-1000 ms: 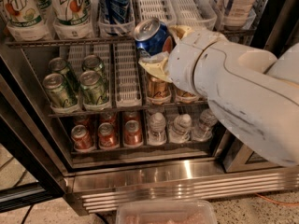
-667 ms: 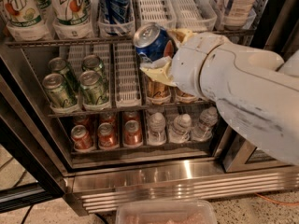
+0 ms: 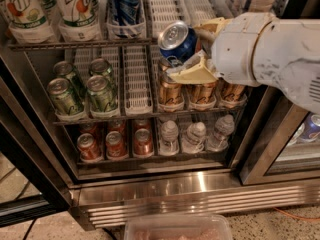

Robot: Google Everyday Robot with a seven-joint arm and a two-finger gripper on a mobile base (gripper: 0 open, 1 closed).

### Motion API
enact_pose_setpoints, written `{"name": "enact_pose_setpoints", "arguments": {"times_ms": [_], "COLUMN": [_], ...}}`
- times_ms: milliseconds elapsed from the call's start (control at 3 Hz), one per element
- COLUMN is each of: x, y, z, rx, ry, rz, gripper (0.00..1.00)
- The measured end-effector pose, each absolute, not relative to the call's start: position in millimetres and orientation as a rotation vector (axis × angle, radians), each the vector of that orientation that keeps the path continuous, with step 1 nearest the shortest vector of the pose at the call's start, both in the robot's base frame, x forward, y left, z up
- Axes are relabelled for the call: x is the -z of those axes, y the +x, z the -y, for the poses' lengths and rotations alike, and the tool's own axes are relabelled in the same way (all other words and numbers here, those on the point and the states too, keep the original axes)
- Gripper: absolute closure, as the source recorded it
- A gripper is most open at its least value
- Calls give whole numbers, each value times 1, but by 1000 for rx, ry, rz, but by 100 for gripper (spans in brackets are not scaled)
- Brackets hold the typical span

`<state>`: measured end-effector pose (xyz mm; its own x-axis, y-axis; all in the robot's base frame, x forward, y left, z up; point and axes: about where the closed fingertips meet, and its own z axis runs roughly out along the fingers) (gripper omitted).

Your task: Pick pepsi can from top shelf of fridge

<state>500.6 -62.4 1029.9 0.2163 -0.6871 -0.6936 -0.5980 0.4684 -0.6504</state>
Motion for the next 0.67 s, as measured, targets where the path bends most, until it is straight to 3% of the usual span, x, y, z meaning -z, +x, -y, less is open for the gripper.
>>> {"name": "enact_pose_setpoints", "arguments": {"times_ms": [667], "x": [-1014], "y": [510], "z": [66], "rx": [161], "ry": [-1261], "rz": [-1486], "gripper": [100]}}
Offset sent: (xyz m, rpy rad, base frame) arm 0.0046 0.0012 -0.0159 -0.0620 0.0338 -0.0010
